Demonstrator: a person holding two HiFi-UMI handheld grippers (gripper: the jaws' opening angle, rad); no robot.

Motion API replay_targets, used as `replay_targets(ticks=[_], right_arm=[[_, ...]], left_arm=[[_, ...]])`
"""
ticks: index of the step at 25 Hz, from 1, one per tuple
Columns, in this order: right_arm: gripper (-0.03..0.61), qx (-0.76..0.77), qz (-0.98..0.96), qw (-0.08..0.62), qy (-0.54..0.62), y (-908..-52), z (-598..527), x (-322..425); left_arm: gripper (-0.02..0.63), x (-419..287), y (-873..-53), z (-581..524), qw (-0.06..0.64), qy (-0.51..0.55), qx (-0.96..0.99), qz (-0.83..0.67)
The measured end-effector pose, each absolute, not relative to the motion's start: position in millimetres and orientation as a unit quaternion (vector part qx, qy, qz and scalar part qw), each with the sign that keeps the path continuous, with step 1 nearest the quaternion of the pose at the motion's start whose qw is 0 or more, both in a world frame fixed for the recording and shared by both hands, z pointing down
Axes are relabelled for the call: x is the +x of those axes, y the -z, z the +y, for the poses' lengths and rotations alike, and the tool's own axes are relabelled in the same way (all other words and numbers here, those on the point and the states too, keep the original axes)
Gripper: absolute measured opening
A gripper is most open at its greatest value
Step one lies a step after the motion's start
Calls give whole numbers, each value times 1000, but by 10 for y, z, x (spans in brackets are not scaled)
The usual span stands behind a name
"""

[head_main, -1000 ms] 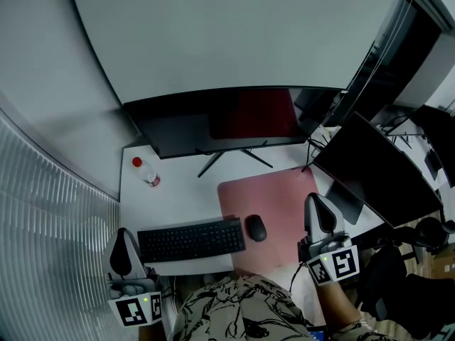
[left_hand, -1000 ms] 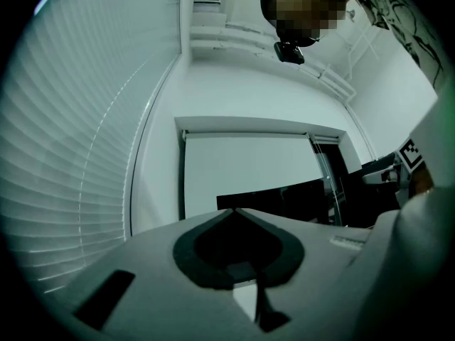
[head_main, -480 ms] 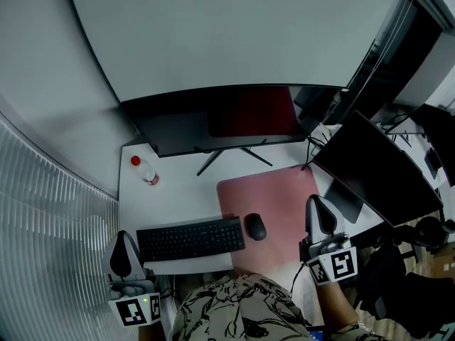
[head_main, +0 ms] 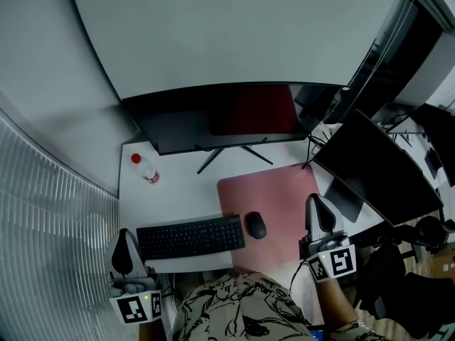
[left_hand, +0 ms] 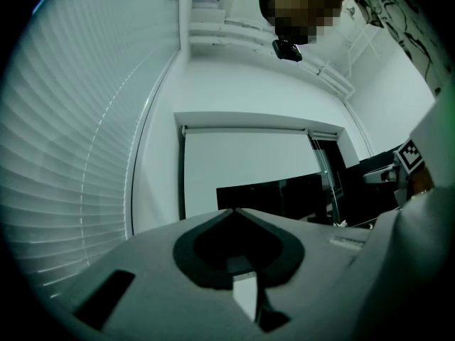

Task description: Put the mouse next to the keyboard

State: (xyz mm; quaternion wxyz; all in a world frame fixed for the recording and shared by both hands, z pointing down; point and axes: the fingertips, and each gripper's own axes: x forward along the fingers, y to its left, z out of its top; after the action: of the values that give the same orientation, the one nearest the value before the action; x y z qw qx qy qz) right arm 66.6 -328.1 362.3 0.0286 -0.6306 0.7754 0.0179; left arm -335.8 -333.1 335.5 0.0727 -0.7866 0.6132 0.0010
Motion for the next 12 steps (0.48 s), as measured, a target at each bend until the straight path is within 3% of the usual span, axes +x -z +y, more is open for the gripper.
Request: replay_targets(ticks=[12], right_arm=[[5, -631, 775, 30, -11, -3650, -3228, 682]], left_arm=[[2, -3284, -3378, -3302, 74, 1, -794, 604]])
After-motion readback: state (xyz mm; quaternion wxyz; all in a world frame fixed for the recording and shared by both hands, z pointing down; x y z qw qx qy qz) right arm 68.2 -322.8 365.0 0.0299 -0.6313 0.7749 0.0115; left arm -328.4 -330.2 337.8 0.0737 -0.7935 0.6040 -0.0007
